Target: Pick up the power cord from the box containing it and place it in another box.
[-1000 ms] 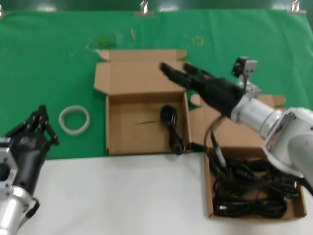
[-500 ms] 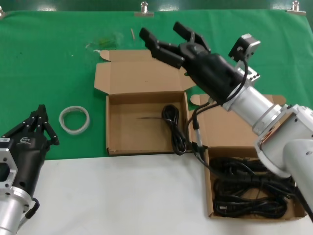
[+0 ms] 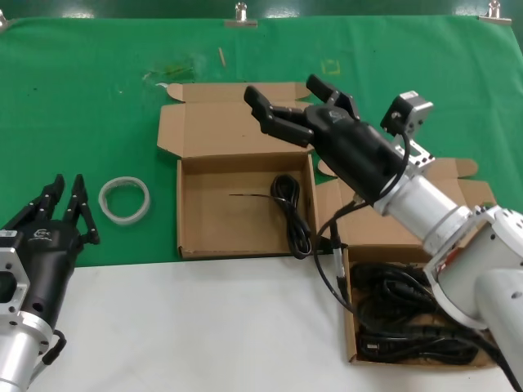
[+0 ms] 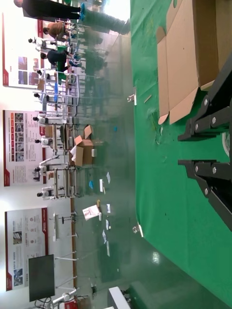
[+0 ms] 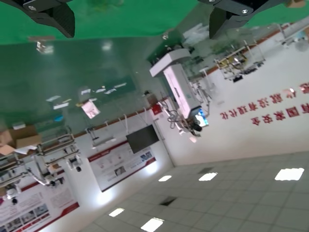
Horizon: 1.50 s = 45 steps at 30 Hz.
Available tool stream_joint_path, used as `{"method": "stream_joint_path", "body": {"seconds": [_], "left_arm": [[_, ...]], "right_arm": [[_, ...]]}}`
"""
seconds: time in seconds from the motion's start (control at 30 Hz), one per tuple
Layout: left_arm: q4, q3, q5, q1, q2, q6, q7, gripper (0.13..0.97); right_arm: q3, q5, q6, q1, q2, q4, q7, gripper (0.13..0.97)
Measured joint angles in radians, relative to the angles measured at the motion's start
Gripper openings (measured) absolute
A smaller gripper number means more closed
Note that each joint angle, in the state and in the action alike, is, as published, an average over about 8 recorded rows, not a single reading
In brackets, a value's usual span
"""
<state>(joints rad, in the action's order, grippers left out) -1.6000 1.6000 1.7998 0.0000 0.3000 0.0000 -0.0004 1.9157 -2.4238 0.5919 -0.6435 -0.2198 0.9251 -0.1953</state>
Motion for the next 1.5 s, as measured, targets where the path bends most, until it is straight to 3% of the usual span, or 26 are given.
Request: {"method": "stream_joint_path", "body": {"seconds": [0.4, 0.67, 0.8, 1.07, 1.5], "left_arm": [[0.0, 0.0, 0.0, 0.0, 0.0, 0.0, 0.0, 0.338], [0.0, 0.0, 0.0, 0.0, 0.0, 0.0, 0.0, 0.532], [0.0, 0.0, 0.0, 0.0, 0.0, 0.0, 0.0, 0.532], [0.0, 0.0, 0.0, 0.0, 0.0, 0.0, 0.0, 0.739], [0.0, 0.0, 0.0, 0.0, 0.0, 0.0, 0.001, 0.907]], "right_arm": [[-0.061, 0.121, -0.115, 0.125, 0.0, 0.131, 0.038, 0.962], [-0.103, 0.203, -0.192, 0.209, 0.0, 0.219, 0.063, 0.956], [-0.123, 0.243, -0.231, 0.251, 0.0, 0.263, 0.076, 0.958], [-0.164, 0.324, -0.308, 0.335, 0.0, 0.351, 0.101, 0.961], [-0.231, 0.456, -0.432, 0.47, 0.0, 0.493, 0.143, 0.965]]}}
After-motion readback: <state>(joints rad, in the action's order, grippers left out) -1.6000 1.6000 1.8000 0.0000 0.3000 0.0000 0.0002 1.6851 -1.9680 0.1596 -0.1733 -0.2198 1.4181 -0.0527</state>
